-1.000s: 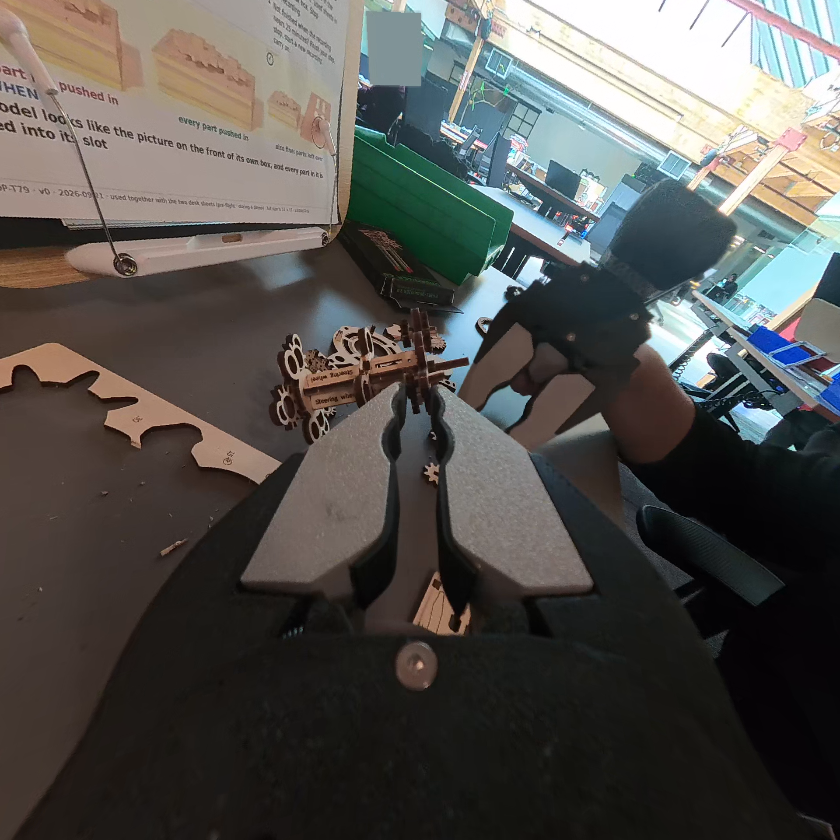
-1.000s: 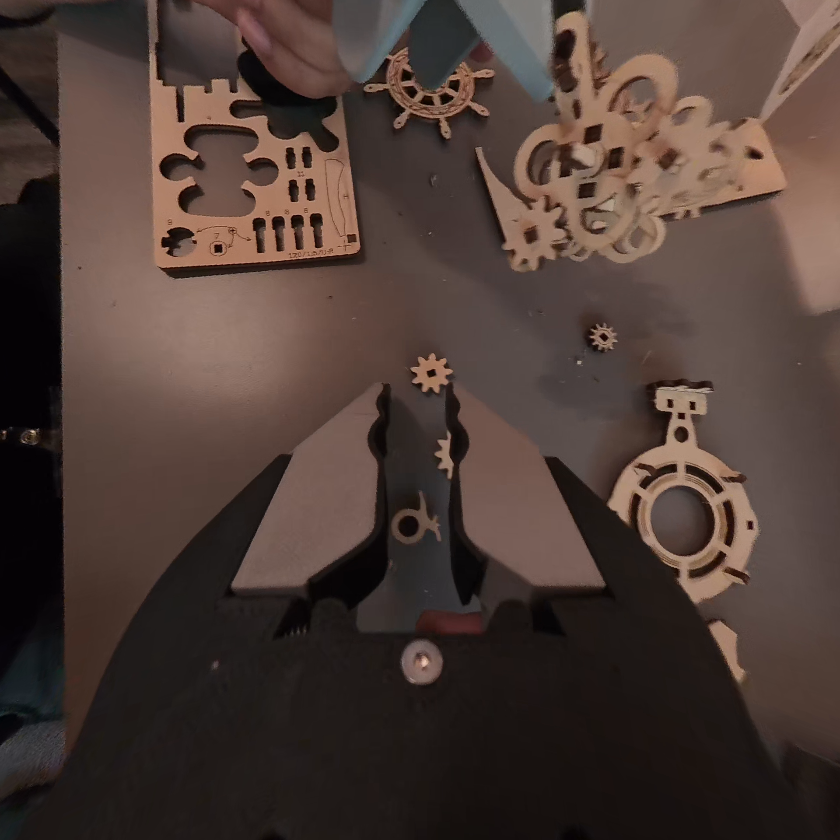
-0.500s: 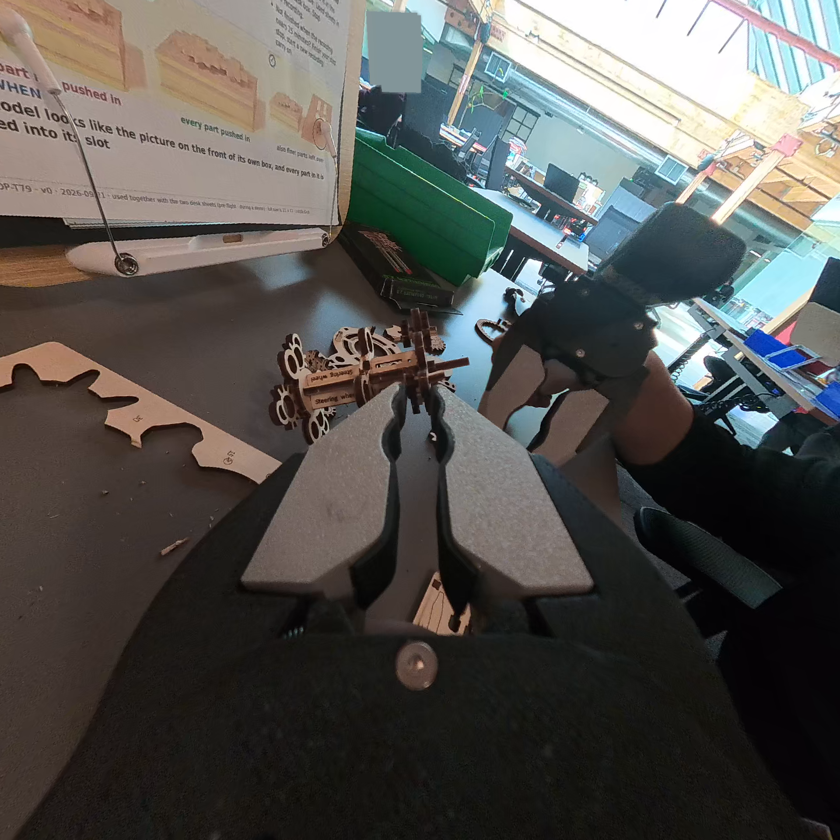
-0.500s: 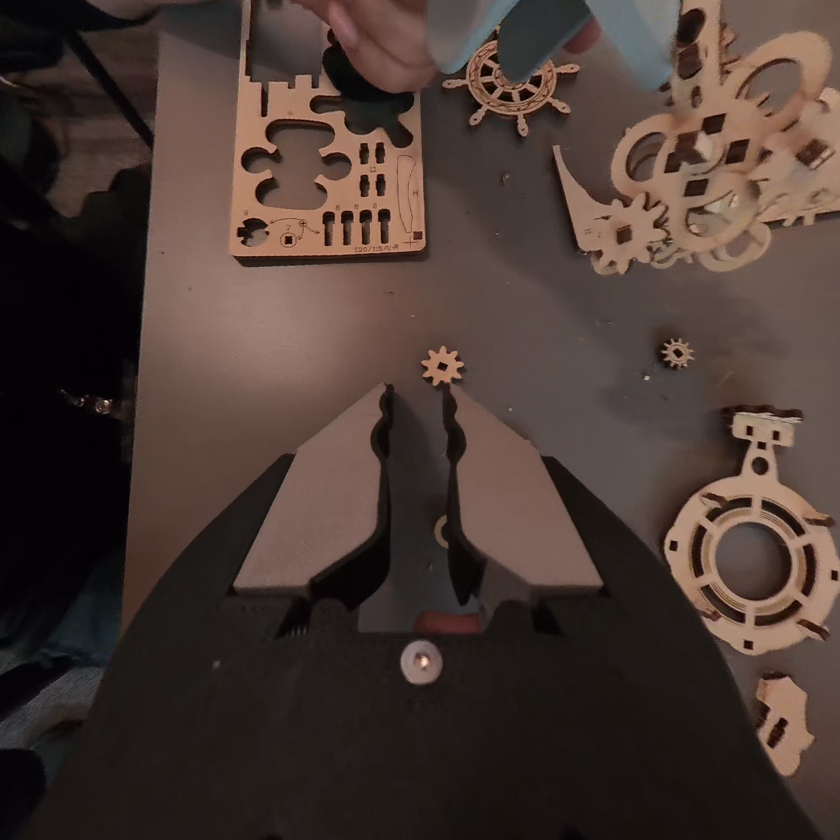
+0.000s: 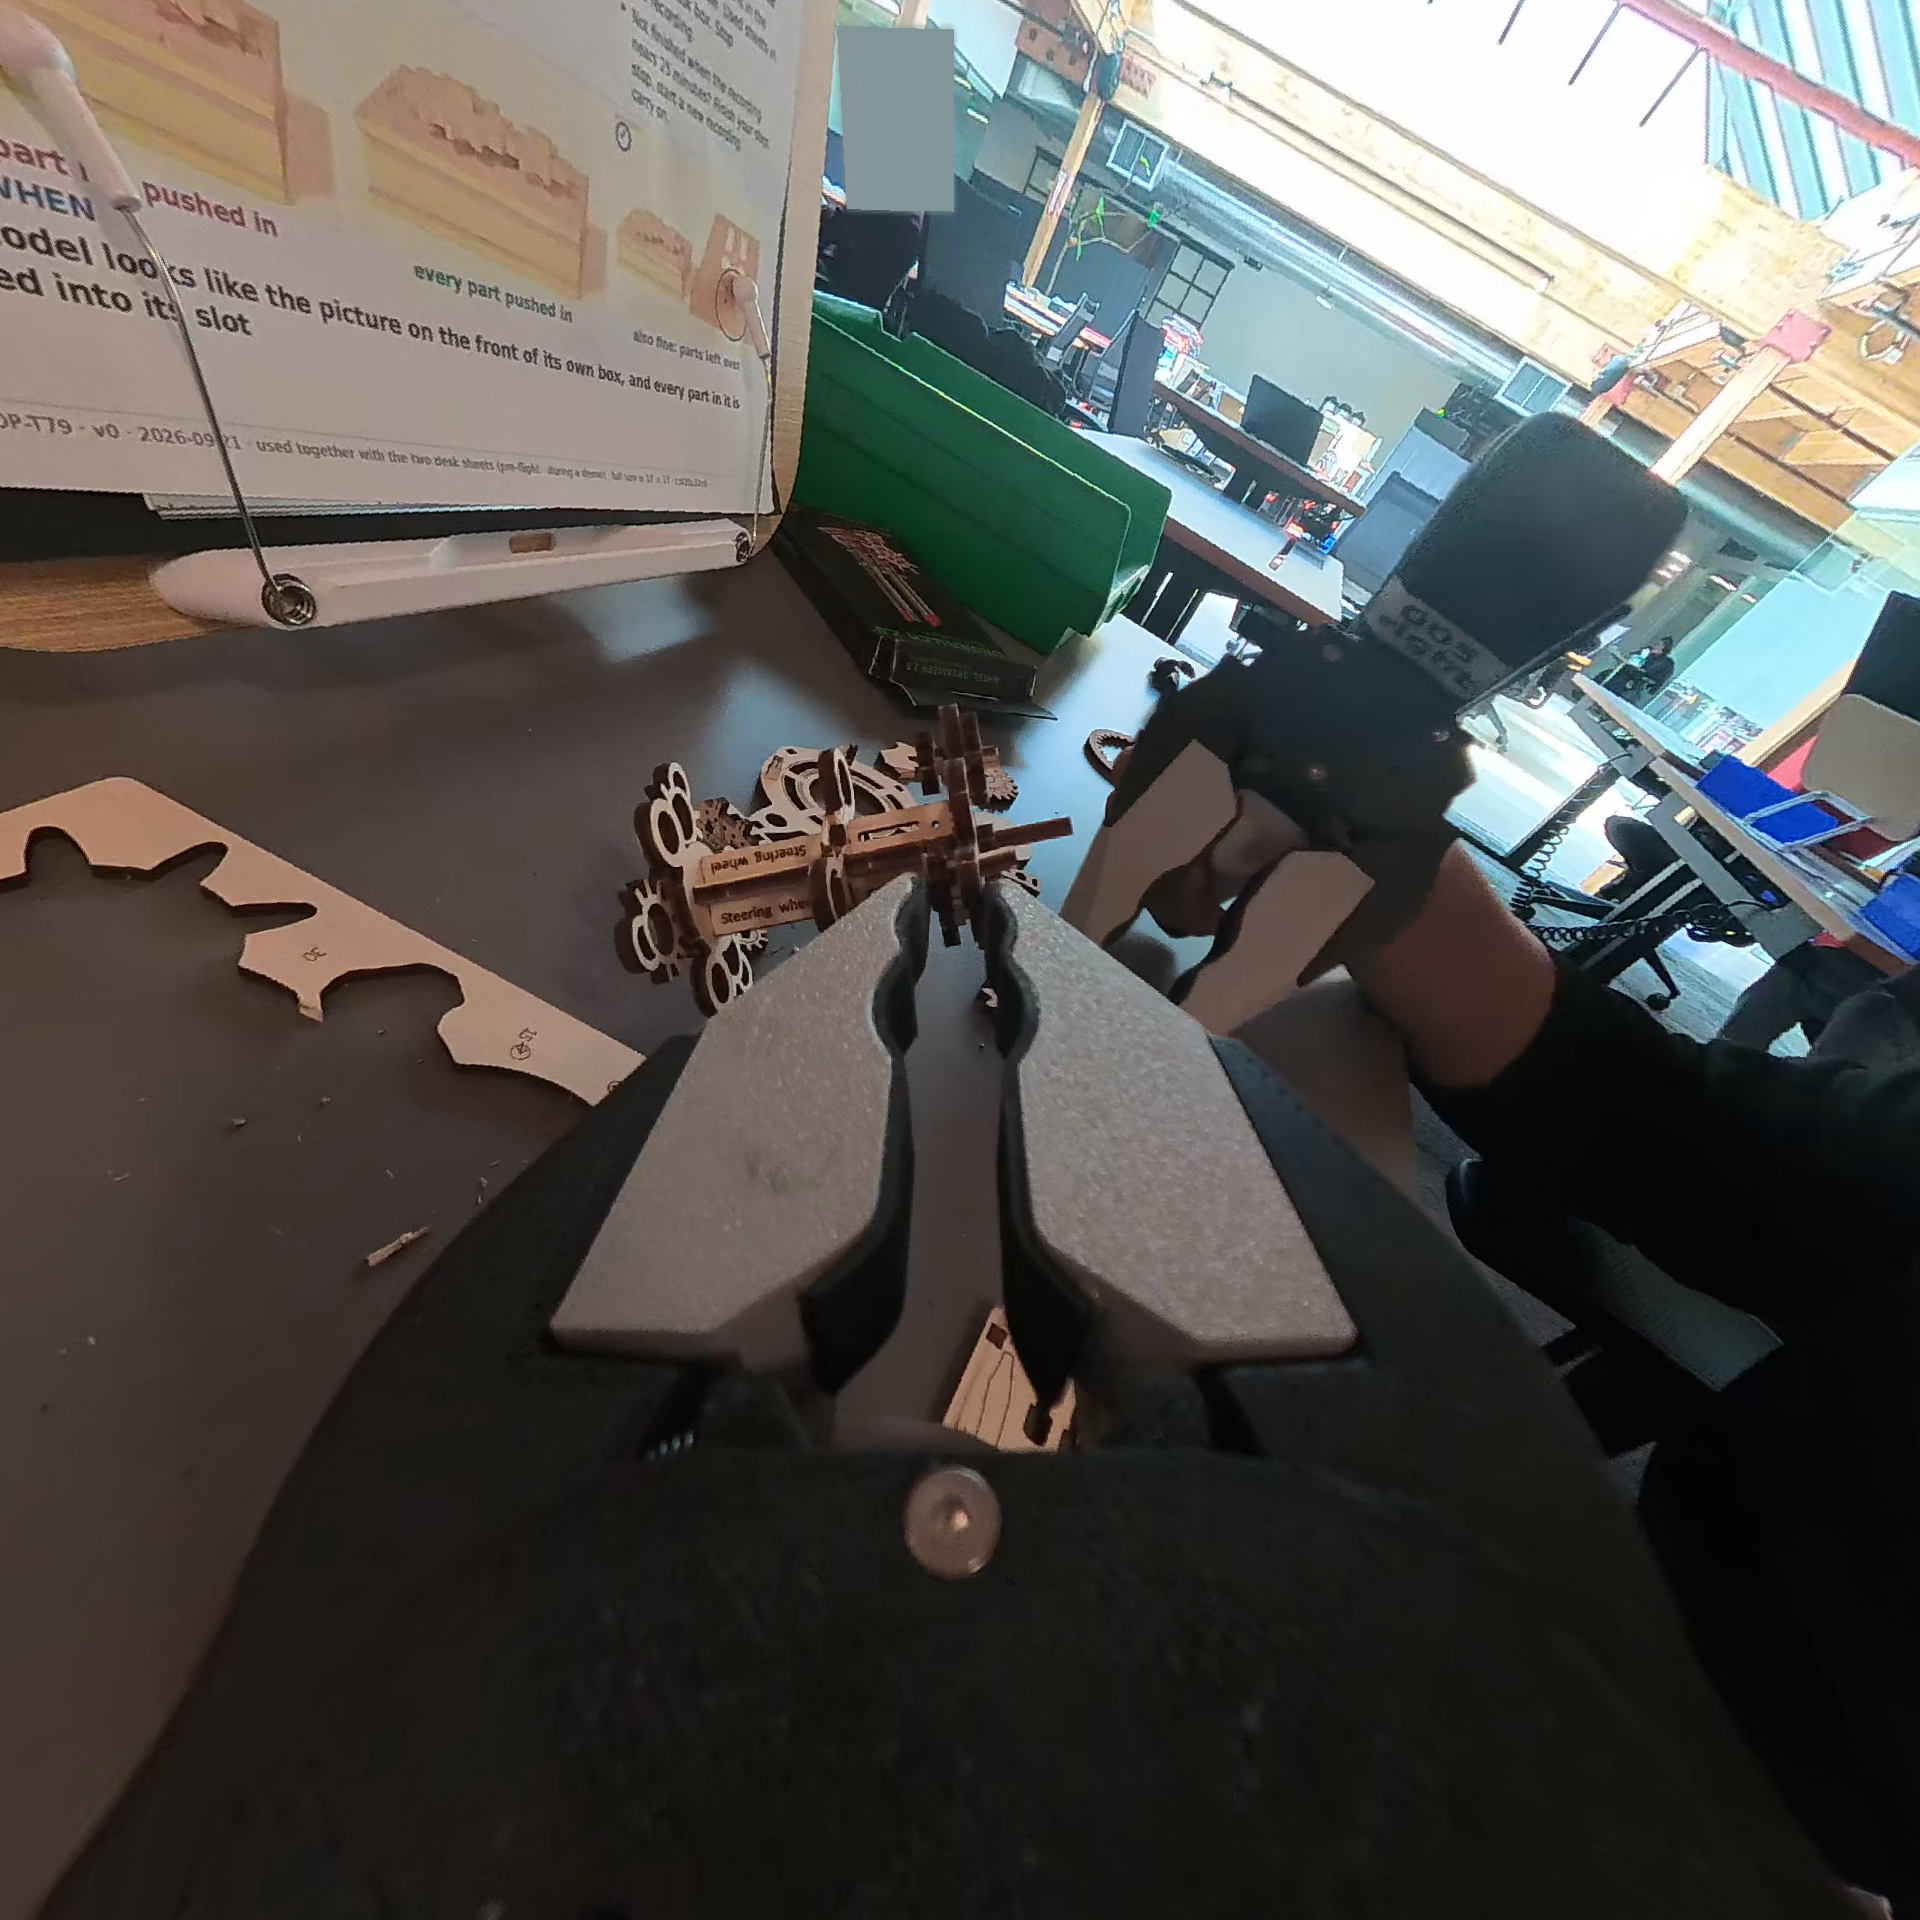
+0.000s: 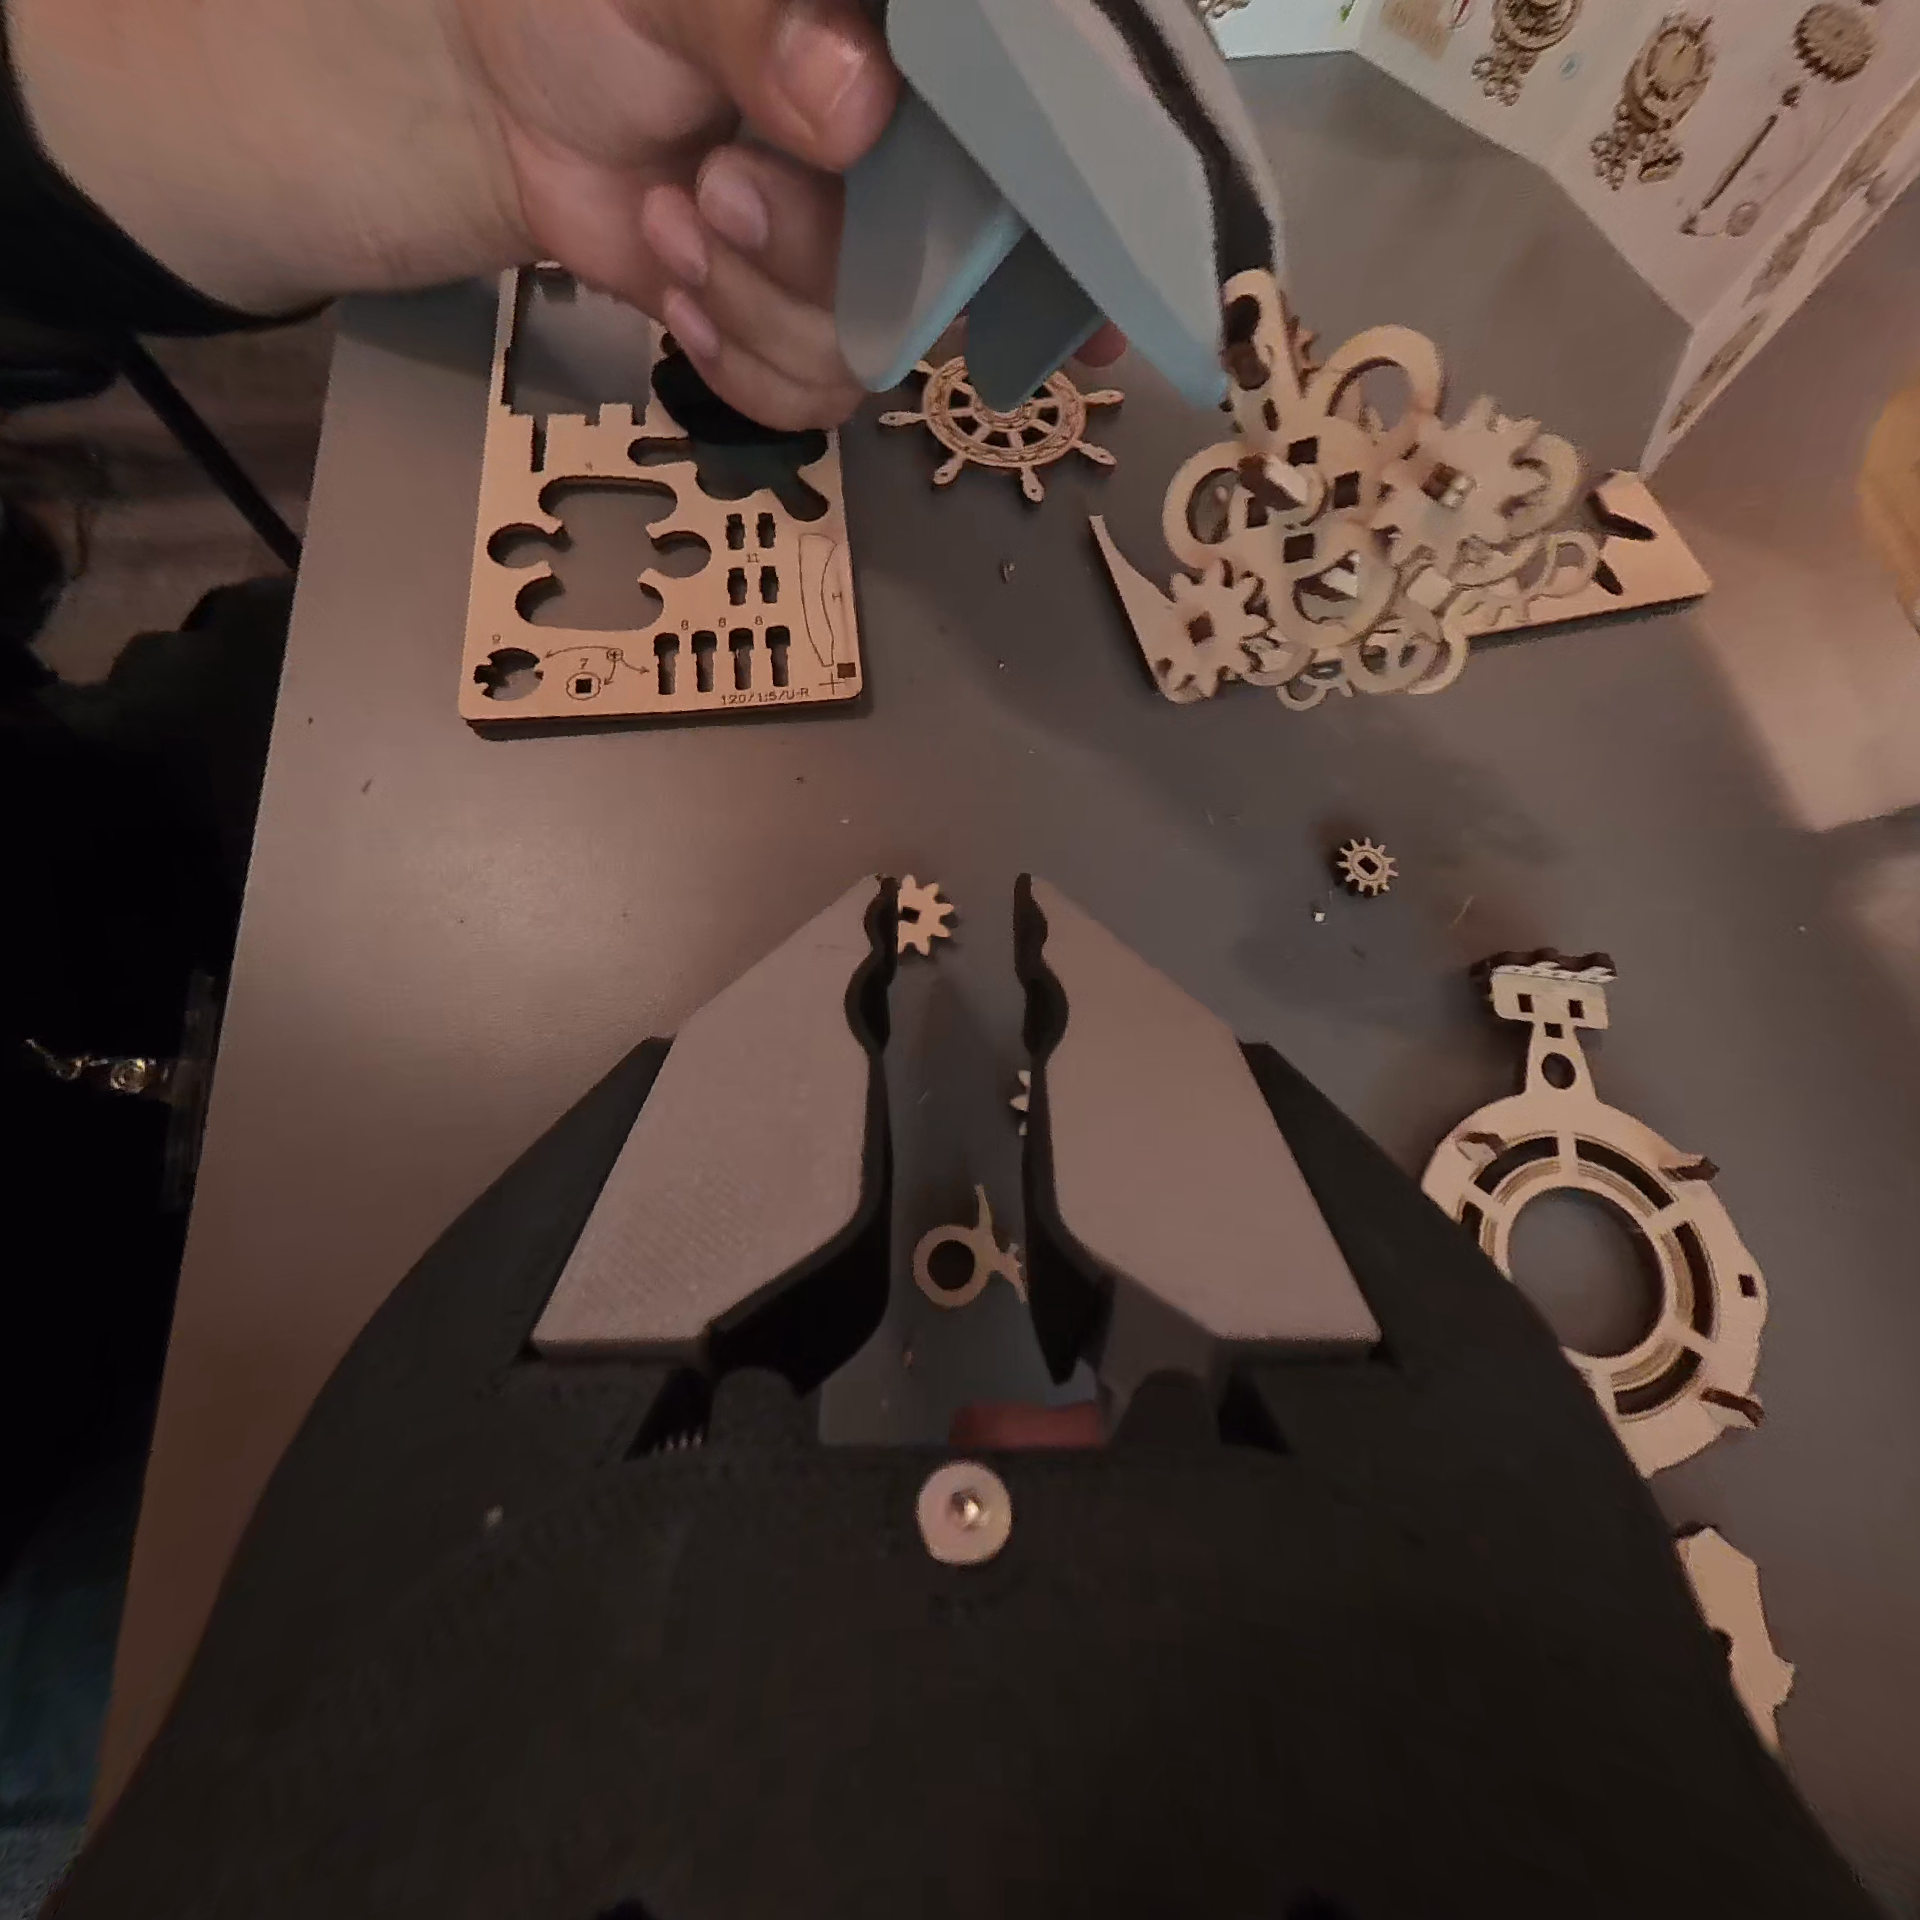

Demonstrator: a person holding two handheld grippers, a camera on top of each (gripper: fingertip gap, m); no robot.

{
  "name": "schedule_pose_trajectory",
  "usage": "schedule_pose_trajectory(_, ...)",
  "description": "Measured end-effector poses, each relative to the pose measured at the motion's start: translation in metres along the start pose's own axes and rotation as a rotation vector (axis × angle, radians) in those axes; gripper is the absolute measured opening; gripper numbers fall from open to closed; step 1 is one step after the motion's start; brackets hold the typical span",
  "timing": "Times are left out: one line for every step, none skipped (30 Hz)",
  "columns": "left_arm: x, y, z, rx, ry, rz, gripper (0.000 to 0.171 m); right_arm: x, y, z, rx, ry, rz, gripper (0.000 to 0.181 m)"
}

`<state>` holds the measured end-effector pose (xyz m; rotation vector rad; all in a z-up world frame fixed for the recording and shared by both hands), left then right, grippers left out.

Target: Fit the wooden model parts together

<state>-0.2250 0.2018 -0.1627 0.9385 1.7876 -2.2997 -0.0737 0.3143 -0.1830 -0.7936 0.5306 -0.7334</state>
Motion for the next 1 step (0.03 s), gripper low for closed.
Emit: schedule_pose_trajectory(0.0, 0.0001, 0.0, 0.0, -0.001, -0.001, 0.007, -0.0014, 0.0003, 0.0011, -0.006, 0.013, -0.006, 0.019)
Point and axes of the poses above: each gripper's, where its closed fingertips meet, z back along the fingers, y out of its underside, x = y × z across the jaws, the point moved 9 cm from there along z, back along the fingers, and after that the axes turned 6 degrees about z, right-handed, at the moved point
